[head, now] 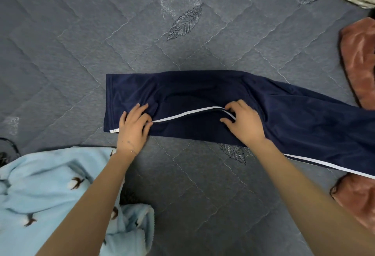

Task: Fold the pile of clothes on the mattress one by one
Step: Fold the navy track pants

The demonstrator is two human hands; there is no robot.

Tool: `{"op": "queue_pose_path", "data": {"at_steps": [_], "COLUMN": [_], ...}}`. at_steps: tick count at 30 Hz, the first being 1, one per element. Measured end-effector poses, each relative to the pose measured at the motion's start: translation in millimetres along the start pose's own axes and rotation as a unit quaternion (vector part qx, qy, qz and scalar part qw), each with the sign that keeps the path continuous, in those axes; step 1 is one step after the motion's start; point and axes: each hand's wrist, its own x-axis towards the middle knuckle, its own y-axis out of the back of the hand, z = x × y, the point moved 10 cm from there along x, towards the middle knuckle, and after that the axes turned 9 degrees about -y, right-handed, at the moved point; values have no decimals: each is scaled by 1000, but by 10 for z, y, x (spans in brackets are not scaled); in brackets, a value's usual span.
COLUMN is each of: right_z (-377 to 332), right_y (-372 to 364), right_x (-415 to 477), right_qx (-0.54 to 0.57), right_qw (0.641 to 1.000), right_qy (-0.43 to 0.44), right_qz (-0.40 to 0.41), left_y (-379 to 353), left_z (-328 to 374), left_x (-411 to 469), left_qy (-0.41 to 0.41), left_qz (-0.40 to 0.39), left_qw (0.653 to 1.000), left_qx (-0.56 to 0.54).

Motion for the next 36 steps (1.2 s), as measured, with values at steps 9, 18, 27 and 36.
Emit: {"op": "queue_pose_path", "data": {"at_steps": [9,18,27,36], "right_z": [-236,-48,632,1962], "right_y": [-495,-268,113,868], "right_x": [-483,-517,-492,-693], "right_qx": [6,10,-13,-4], "right_qw": [994,999,994,987], "right_qy": [66,25,-48,-74], "right_qz": [-88,25,99,146], "left_y": [147,53,-203,-973], "left_z": [-362,170,1081,2582], "left_x": [-270,2,240,657], "left_qy": [42,7,-61,-116], "left_qz": [-11,16,2,-39], "left_qw": [999,1000,996,992], "left_qx": [22,9,62,43]}}
